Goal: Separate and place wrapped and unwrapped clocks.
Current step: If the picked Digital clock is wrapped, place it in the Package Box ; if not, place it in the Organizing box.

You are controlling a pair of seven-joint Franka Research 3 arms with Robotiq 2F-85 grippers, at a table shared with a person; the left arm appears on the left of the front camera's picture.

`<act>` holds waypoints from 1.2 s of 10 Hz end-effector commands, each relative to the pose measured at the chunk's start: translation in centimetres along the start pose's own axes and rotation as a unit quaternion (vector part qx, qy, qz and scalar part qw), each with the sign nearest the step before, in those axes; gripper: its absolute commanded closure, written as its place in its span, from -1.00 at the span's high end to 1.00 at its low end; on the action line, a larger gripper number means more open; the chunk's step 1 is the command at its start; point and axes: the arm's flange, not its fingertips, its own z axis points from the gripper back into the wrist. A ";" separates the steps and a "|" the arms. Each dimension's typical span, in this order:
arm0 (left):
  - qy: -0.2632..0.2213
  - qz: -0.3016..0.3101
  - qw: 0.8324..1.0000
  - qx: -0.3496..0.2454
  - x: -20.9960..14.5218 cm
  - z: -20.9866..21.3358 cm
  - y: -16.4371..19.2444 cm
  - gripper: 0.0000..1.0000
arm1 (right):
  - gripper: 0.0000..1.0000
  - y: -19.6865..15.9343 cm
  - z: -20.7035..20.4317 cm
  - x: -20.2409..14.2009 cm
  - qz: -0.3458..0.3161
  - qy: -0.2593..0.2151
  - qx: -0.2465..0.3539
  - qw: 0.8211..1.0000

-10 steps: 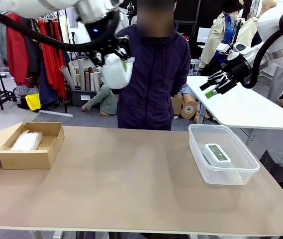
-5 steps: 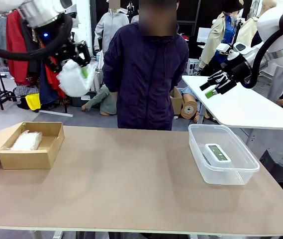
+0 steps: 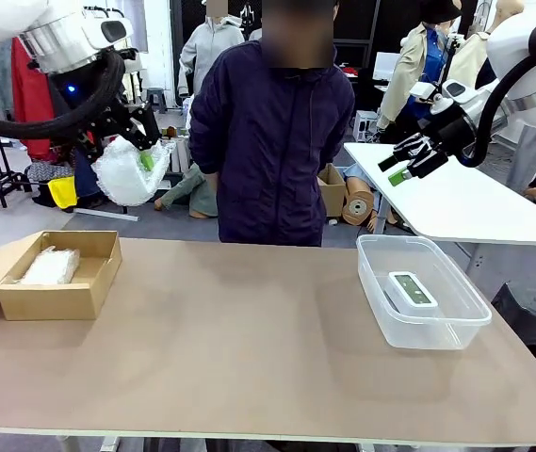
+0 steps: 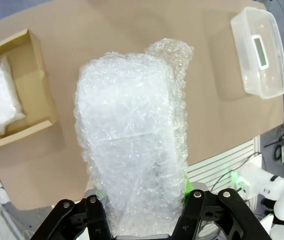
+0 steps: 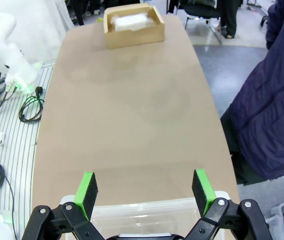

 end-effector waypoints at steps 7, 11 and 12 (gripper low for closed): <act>0.013 0.099 0.992 0.076 0.4 -3.4 5.8 -1.00 | 1.00 0.3 0.0 0.2 0.003 0.001 0.000 1.000; 0.050 0.138 0.984 0.102 -2.9 -7.8 13.8 -1.00 | 1.00 0.3 0.0 0.2 0.003 0.001 0.000 1.000; 0.044 0.133 0.985 0.100 -3.9 -9.3 15.0 -1.00 | 1.00 0.3 0.0 0.2 0.003 0.001 0.000 1.000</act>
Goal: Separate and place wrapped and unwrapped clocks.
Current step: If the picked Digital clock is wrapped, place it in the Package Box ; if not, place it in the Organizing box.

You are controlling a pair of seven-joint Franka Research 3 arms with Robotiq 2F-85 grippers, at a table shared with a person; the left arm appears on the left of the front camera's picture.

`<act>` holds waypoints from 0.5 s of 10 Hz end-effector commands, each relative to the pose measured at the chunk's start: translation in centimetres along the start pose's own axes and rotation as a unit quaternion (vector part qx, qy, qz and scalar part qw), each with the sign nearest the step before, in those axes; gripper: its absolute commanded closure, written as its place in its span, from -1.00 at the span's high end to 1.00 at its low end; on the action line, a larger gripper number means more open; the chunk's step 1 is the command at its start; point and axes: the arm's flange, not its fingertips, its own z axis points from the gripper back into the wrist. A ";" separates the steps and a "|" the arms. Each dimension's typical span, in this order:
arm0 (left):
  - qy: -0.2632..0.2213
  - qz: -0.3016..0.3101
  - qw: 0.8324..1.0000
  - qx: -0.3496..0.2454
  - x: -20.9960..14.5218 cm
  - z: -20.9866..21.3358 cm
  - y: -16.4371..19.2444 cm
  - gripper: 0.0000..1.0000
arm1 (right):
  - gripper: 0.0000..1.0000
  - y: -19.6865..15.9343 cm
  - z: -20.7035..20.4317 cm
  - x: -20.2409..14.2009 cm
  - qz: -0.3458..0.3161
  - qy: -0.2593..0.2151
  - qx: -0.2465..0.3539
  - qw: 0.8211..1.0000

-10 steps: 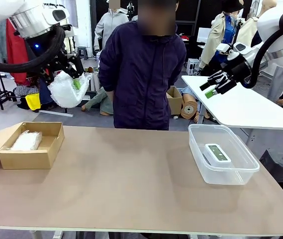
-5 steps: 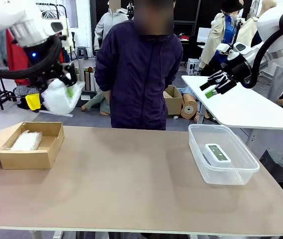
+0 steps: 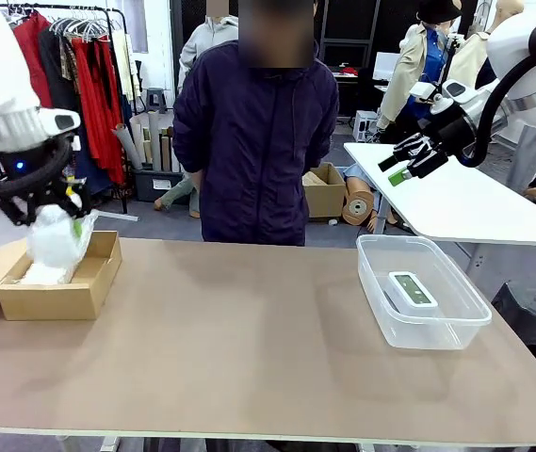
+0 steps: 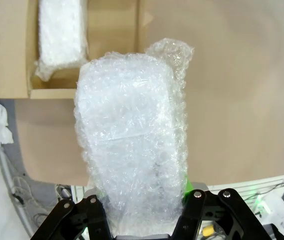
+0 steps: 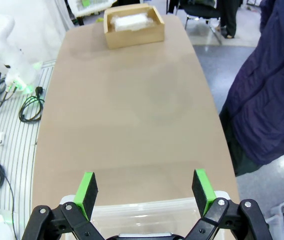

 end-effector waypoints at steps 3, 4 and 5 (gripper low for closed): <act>-0.068 -0.050 0.996 0.021 -0.3 -4.4 2.9 -1.00 | 1.00 0.3 0.0 0.2 0.003 0.001 0.000 1.000; -0.073 -0.067 0.995 0.027 0.6 -4.7 3.3 -1.00 | 1.00 0.3 0.0 0.2 0.003 0.001 0.000 1.000; -0.056 -0.096 0.994 0.019 1.3 -4.8 3.2 -1.00 | 1.00 0.3 0.0 0.2 0.003 0.001 0.000 1.000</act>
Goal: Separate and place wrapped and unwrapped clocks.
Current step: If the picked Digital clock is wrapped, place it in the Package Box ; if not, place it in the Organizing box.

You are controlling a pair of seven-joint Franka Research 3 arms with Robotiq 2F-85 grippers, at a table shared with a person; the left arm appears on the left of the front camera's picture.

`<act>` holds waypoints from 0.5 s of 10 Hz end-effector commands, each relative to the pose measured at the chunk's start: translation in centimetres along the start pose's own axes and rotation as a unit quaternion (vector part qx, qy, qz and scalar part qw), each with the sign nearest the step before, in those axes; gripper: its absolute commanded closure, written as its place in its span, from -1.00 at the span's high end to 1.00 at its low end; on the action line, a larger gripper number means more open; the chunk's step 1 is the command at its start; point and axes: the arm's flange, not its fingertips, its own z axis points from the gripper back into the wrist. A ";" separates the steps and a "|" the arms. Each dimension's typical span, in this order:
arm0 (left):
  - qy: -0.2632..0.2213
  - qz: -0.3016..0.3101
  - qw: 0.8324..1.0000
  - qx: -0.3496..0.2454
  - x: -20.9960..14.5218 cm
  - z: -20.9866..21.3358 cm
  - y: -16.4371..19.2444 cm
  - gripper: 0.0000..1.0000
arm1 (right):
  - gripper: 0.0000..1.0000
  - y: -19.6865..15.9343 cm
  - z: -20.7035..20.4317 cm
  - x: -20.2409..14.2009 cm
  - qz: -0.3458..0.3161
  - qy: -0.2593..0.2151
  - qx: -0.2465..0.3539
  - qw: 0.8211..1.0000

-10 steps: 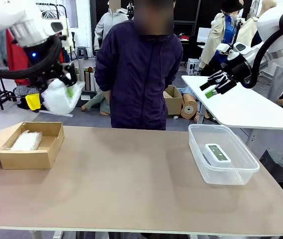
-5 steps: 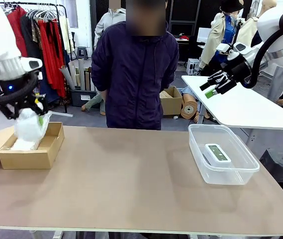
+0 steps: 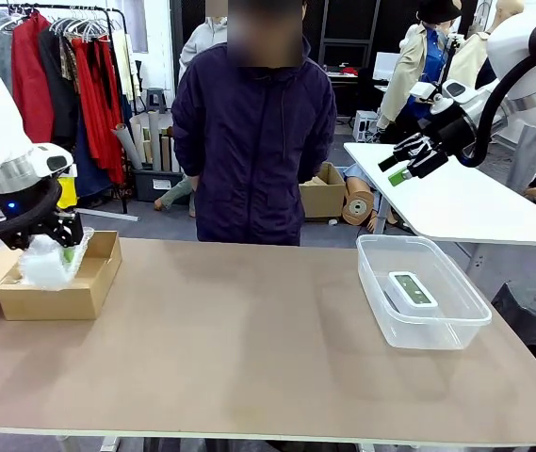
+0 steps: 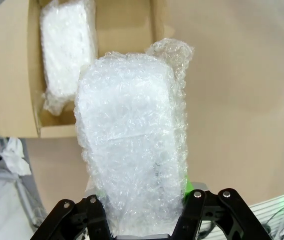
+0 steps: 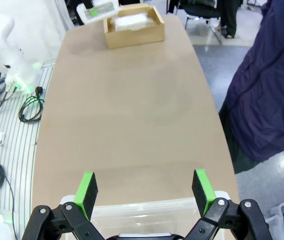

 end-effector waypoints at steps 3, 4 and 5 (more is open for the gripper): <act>0.004 -0.019 1.000 0.000 0.5 -0.5 0.2 -1.00 | 1.00 0.3 0.0 0.2 0.003 0.001 0.000 1.000; 0.004 -0.019 1.000 0.000 0.5 -0.5 0.2 -1.00 | 1.00 0.3 0.0 0.2 0.003 0.001 0.000 1.000; 0.004 -0.019 1.000 0.000 0.5 -0.5 0.2 -1.00 | 1.00 0.3 0.0 0.2 0.003 0.001 0.000 1.000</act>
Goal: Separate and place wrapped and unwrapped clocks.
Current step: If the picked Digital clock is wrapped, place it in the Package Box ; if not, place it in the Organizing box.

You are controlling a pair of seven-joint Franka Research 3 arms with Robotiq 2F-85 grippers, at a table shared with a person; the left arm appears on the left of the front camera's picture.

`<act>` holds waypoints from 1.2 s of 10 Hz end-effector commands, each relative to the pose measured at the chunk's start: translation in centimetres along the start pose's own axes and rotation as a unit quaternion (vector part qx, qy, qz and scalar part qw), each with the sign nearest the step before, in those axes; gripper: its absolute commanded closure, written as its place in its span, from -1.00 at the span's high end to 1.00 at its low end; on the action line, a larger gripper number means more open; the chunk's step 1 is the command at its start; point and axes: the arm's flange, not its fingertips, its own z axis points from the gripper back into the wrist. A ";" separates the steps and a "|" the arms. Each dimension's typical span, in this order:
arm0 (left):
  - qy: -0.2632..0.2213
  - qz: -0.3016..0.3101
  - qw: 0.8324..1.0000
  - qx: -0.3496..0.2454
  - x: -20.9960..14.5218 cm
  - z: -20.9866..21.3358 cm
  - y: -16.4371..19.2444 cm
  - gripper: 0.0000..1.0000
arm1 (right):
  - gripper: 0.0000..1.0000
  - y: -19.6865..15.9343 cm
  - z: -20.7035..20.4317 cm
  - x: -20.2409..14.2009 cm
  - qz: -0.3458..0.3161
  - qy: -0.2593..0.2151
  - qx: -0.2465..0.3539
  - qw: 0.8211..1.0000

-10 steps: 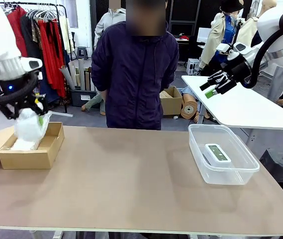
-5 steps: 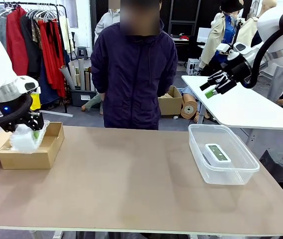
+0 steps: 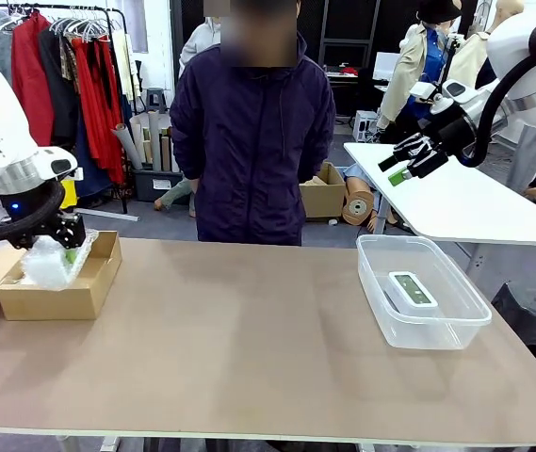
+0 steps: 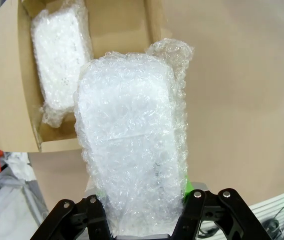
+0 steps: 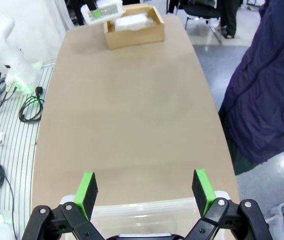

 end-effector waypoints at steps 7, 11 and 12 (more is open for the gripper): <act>-0.021 -0.058 0.997 -0.048 4.6 -1.3 2.9 -1.00 | 1.00 0.3 0.0 0.2 0.003 0.001 0.000 1.000; -0.050 -0.072 0.995 -0.054 6.0 -3.6 4.7 -1.00 | 1.00 0.3 0.0 0.2 0.003 0.001 0.000 1.000; -0.051 -0.071 0.995 -0.056 6.0 -4.2 4.9 -1.00 | 1.00 0.3 0.0 0.2 0.003 0.001 0.000 1.000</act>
